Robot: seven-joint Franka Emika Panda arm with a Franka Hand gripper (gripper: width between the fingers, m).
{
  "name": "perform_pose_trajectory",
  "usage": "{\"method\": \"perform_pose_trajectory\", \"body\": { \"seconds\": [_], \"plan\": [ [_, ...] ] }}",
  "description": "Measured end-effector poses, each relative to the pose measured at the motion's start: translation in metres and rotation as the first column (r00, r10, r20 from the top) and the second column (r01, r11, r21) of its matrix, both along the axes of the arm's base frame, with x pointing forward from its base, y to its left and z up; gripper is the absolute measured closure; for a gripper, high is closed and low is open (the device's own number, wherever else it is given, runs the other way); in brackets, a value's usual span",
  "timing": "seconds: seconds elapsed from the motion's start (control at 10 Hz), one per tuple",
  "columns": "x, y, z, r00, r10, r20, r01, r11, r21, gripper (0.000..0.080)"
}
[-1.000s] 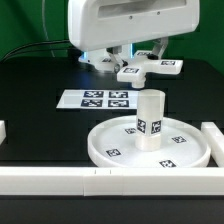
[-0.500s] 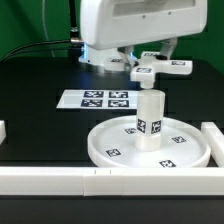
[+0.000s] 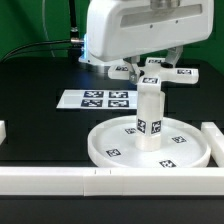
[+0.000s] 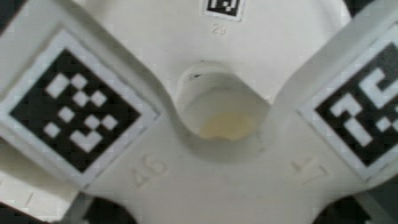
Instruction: Assemble round table
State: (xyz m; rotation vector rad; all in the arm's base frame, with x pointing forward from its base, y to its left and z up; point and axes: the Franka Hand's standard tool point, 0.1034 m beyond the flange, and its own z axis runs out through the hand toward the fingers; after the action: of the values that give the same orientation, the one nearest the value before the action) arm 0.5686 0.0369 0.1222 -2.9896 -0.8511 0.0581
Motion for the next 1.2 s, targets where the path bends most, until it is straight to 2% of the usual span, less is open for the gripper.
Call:
{"method": "perform_pose_trajectory", "body": {
  "seconds": [0.3, 0.5, 0.6, 1.2],
  "plan": [
    [0.000, -0.001, 0.000, 1.000, -0.007, 0.025, 0.007, 1.000, 0.000, 0.0351],
    [-0.010, 0.001, -0.001, 0.999, -0.021, 0.039, 0.020, 1.000, 0.001, 0.0351],
    [-0.015, 0.002, -0.003, 0.999, -0.019, 0.034, 0.019, 1.000, 0.001, 0.0351],
    [-0.020, 0.003, -0.014, 1.000, -0.014, 0.015, 0.014, 1.000, 0.000, 0.0351]
  ]
}}
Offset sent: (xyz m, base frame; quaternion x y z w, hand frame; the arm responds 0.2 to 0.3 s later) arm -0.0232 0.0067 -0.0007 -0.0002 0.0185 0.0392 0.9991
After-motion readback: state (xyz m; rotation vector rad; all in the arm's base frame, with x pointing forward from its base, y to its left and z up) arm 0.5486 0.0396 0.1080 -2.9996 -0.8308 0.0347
